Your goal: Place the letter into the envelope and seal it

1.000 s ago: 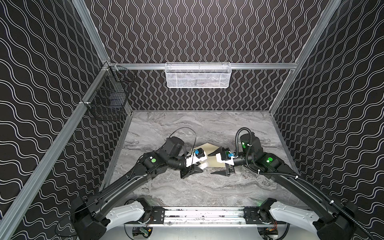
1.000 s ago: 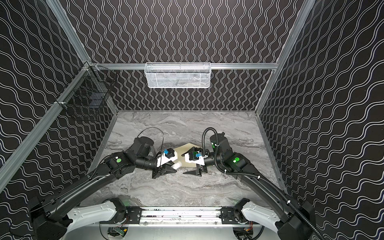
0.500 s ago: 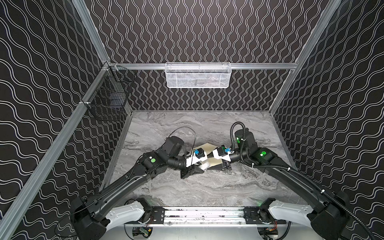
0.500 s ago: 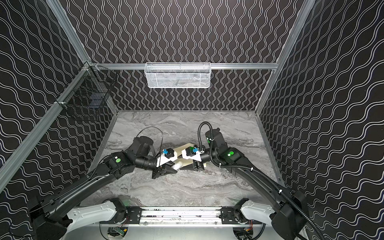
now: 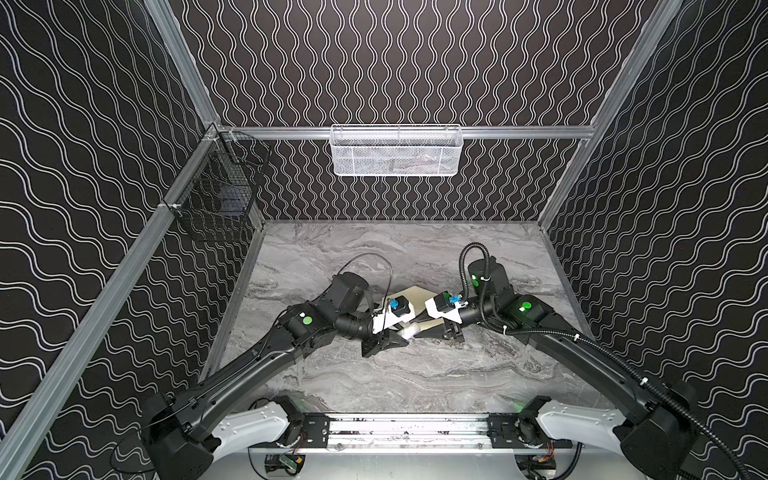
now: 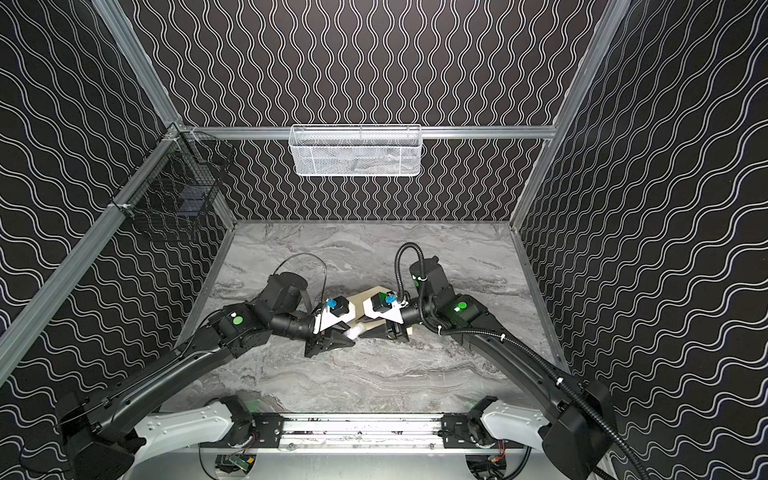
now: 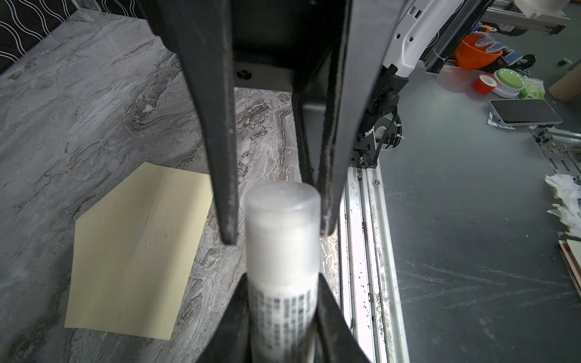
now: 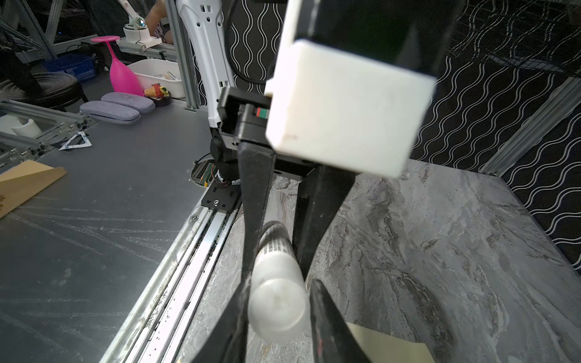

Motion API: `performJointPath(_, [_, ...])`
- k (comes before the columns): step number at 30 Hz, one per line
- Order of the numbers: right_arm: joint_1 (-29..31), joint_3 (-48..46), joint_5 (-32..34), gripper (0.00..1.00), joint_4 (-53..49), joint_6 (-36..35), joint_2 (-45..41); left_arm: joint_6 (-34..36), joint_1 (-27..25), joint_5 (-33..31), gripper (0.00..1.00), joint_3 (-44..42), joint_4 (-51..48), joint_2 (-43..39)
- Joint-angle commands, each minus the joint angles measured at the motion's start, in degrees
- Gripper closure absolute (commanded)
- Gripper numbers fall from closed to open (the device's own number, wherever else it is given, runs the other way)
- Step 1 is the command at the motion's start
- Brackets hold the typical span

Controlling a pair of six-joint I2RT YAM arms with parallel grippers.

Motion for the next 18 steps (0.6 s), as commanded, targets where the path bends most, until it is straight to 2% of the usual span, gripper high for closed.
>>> performJointPath(1, [0.01, 0.59, -1.49, 0.70, -0.93, 0.15, 0.17, 0.29, -0.13, 0.39, 1.00, 0.32, 2.37, -0.01])
performJointPath(6, [0.07, 0.59, -1.72, 0.72, -1.36, 0.18, -0.04, 0.12, -0.07, 0.35, 1.00, 0.74, 2.35, 0.52])
performJointPath(10, [0.10, 0.06, -2.02, 0.64, 0.33, 1.37, -0.48, -0.06, -0.07, 0.28, 1.00, 0.93, 2.26, 0.51])
performJointPath(13, [0.14, -0.34, -2.41, 0.61, 1.97, 2.53, -0.62, -0.32, -0.10, 0.39, 1.00, 0.62, 2.74, 0.14])
performJointPath(18, [0.51, 0.14, -2.75, 0.64, 2.09, 2.95, 0.12, -0.50, -0.07, 0.39, 1.00, 0.58, 2.66, 0.06])
